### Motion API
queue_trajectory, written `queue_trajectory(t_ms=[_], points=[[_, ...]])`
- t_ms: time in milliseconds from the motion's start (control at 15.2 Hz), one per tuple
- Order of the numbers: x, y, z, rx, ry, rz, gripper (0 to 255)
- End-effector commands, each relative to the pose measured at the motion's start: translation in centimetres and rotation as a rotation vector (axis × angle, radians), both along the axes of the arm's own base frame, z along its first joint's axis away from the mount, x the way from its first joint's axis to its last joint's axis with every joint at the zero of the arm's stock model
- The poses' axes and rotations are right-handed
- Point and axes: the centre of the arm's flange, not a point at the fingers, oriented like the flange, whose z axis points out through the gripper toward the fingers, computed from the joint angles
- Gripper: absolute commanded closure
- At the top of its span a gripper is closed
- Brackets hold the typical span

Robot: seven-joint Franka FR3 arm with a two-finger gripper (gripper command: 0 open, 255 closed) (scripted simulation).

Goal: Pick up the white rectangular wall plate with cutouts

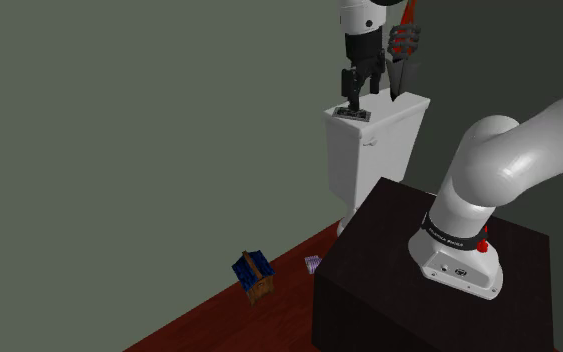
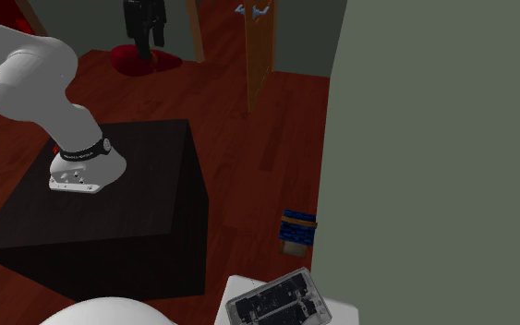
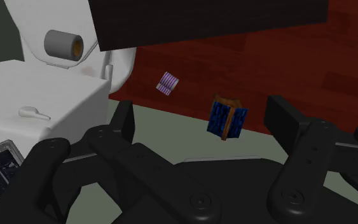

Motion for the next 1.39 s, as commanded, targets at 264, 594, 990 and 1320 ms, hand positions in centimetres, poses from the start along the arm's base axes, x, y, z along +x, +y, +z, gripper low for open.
queue_trajectory(t_ms=[264,594,990,1320], points=[[2.4,-0.2,-4.6,-0.125,0.0,-0.004,0],[5.3,-1.3,-10.2,-0.282,0.001,-0.009,0],[8.9,-3.8,-16.6,-0.47,0.001,-0.014,0],[11.8,-6.8,-21.5,-0.627,0.002,-0.019,0]])
